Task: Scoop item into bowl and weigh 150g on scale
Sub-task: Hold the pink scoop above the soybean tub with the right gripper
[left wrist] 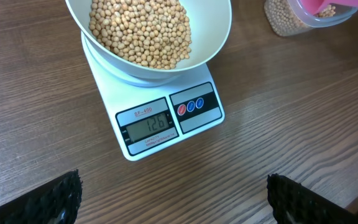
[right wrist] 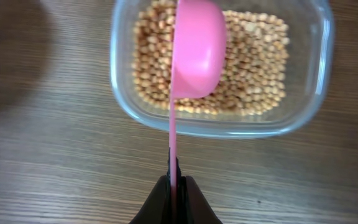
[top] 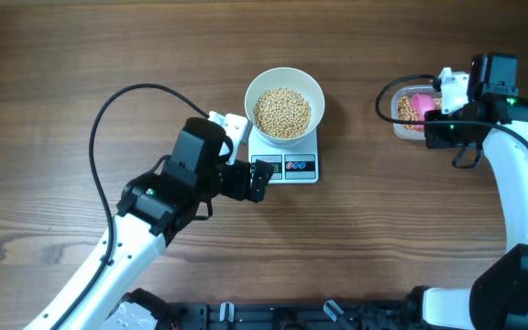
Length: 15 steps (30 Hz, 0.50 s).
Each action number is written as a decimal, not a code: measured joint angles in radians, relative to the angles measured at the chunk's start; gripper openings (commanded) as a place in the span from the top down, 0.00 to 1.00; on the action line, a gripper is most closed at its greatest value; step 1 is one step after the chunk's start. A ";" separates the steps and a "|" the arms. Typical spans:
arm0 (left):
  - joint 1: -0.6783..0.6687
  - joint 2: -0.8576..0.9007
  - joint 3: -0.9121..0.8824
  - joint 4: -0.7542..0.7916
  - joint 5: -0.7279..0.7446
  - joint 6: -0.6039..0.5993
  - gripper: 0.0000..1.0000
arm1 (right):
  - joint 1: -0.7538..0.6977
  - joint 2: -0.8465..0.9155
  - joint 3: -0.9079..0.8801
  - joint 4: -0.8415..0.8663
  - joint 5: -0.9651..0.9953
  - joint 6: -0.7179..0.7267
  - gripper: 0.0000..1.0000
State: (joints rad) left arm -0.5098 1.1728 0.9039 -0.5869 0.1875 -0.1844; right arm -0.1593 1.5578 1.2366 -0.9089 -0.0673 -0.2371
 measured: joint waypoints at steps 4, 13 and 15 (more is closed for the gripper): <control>0.000 0.000 0.000 0.000 0.000 0.000 0.00 | 0.000 0.000 0.000 0.000 -0.057 0.000 0.96; 0.000 0.000 0.000 0.000 0.000 0.000 0.00 | 0.000 0.000 0.000 -0.021 -0.097 0.000 0.96; 0.000 0.000 0.000 0.000 0.000 0.000 0.00 | 0.000 0.000 0.000 -0.023 -0.098 0.000 0.96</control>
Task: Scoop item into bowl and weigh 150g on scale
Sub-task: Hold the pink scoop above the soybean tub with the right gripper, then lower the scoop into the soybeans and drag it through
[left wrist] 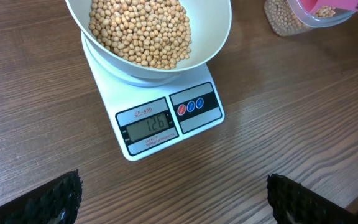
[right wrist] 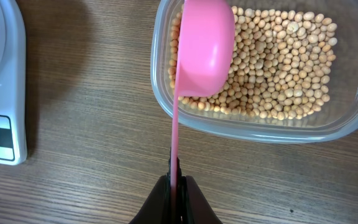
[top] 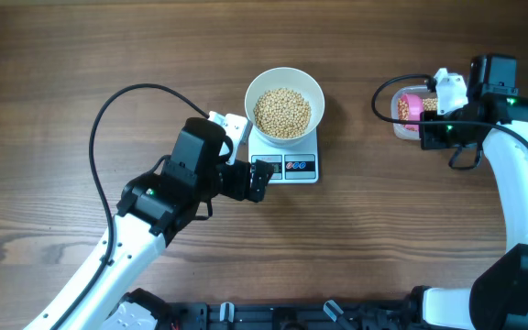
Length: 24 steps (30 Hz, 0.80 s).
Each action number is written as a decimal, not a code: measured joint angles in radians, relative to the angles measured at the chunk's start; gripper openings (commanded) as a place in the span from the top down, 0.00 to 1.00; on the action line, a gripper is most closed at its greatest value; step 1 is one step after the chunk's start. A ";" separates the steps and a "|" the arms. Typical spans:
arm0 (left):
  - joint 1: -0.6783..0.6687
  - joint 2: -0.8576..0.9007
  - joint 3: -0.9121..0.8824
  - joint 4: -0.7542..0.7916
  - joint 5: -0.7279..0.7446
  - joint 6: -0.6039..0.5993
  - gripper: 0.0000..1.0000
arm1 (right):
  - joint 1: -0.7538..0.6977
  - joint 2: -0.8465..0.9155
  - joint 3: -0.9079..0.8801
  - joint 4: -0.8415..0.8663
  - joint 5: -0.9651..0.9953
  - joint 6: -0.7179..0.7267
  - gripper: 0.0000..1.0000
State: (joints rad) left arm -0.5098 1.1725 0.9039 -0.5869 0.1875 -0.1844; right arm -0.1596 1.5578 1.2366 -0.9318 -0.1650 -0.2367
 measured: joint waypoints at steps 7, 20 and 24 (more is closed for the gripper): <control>0.000 0.000 0.000 0.000 0.000 0.000 0.00 | -0.006 0.000 0.000 0.000 -0.008 0.016 0.96; 0.000 0.000 0.000 0.000 0.000 0.000 0.00 | -0.171 0.000 0.000 -0.005 -0.218 0.031 0.96; 0.000 0.000 0.000 0.000 0.000 0.000 0.00 | -0.247 0.000 0.000 -0.008 -0.303 0.051 0.96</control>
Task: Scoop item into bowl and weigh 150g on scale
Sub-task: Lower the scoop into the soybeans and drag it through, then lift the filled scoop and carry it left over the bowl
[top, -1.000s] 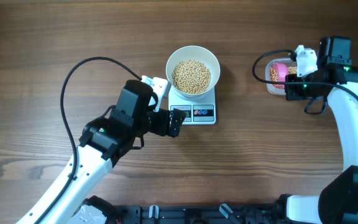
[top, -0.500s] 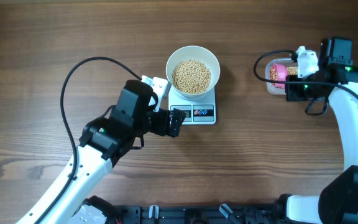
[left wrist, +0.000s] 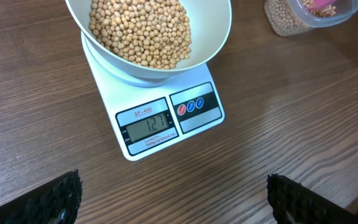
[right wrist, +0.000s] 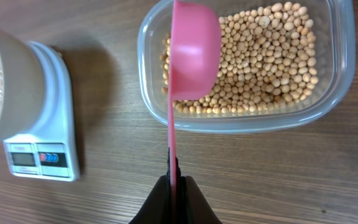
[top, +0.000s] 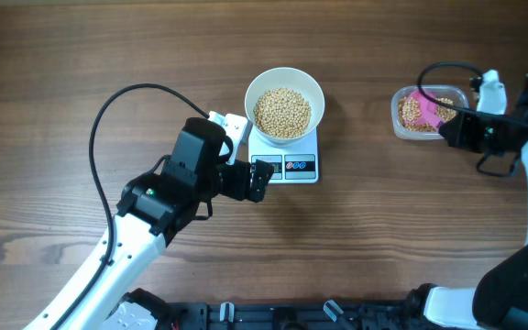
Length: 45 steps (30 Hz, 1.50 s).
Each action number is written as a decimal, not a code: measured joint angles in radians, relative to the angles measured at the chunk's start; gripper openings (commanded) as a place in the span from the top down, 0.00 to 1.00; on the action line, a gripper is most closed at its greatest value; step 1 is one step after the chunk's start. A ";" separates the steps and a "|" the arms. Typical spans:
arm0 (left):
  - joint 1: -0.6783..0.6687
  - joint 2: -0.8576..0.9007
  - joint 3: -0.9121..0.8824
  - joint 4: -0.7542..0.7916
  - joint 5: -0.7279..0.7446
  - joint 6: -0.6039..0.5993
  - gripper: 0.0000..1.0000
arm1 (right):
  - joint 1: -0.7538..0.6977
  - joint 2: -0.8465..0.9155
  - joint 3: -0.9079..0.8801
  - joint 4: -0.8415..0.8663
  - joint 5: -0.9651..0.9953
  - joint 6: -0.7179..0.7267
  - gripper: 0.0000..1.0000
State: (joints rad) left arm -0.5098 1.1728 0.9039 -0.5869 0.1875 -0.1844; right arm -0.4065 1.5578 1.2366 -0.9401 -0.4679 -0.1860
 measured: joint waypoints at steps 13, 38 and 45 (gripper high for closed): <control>0.000 0.000 0.000 0.000 0.000 0.000 0.00 | -0.188 0.000 0.000 -0.036 -0.206 0.045 0.96; 0.000 0.000 0.000 0.000 0.000 0.000 0.00 | -0.132 0.000 0.000 -0.117 -0.781 0.076 0.96; 0.000 0.000 0.000 0.000 0.000 0.000 0.00 | 0.081 0.000 0.000 -0.012 -0.803 0.138 0.96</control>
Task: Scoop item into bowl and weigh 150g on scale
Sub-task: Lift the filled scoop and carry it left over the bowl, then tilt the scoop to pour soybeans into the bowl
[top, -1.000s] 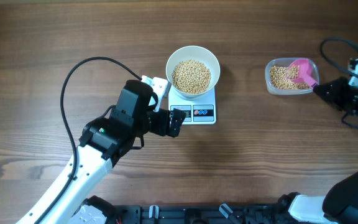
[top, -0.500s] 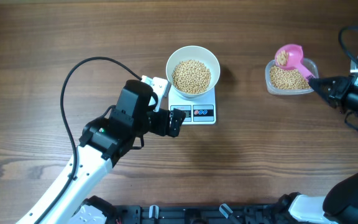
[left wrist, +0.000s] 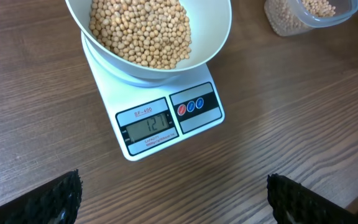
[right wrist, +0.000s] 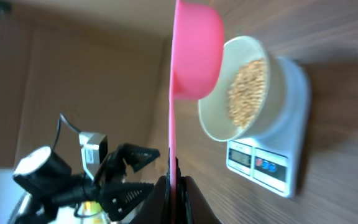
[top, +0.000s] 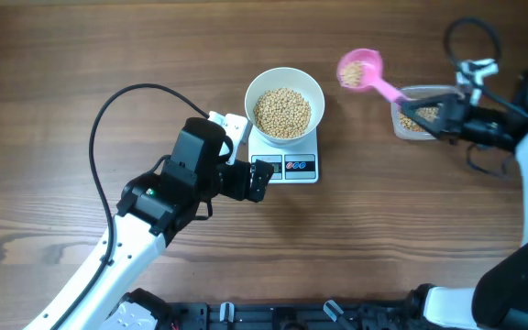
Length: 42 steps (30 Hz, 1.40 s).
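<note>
A white bowl (top: 284, 103) of beans sits on the white scale (top: 298, 166); its display (left wrist: 146, 124) reads about 127. My right gripper (top: 442, 117) is shut on the handle of the pink scoop (top: 359, 70), whose cup holds a few beans and hangs in the air between the bowl and the clear bean container (top: 420, 114). In the right wrist view the pink scoop (right wrist: 194, 53) is seen close beside the bowl (right wrist: 241, 90). My left gripper (top: 262, 178) stands open in front of the scale, its fingertips (left wrist: 55, 198) wide apart and nothing between them.
The black cable (top: 122, 110) of my left arm loops over the table at the left. The container (left wrist: 306, 14) shows at the top right of the left wrist view. Another black cable (top: 470, 32) loops above my right arm.
My right gripper has lifted the pink scoop out of the container and carried it left, to the air beside the bowl, with a few beans in its cup. The left arm and scale reading are unchanged.
At first my right gripper held the scoop over the container's beans and the scale read 126. The scoop stayed in the container through the following moments while the reading became 127. Now it is raised out and hangs near the bowl.
</note>
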Each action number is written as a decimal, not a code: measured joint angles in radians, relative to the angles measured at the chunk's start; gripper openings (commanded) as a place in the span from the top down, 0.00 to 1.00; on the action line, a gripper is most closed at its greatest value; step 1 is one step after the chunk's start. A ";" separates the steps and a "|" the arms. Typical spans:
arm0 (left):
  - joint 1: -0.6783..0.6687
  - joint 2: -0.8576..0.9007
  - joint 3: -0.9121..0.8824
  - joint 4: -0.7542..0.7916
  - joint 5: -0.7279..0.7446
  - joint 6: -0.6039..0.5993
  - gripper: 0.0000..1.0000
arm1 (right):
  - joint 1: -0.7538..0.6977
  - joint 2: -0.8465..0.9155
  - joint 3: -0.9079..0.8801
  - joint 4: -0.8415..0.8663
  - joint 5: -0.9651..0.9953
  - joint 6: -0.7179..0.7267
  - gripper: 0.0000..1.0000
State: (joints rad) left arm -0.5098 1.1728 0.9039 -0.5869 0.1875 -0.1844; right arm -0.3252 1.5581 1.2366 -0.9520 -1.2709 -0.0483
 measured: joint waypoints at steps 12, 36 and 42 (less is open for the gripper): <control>0.000 0.000 0.000 0.000 0.000 0.000 0.00 | 0.346 0.000 0.044 0.149 0.410 0.141 0.96; 0.000 0.000 0.000 0.000 0.000 0.000 0.00 | 0.813 0.000 0.111 0.245 1.322 -0.249 0.96; 0.000 0.000 0.000 0.000 0.000 0.000 0.00 | 0.856 0.000 0.111 0.259 1.412 -0.352 0.96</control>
State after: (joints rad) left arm -0.5098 1.1728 0.9039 -0.5869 0.1875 -0.1844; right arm 0.5308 1.5578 1.3472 -0.6930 0.1413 -0.4000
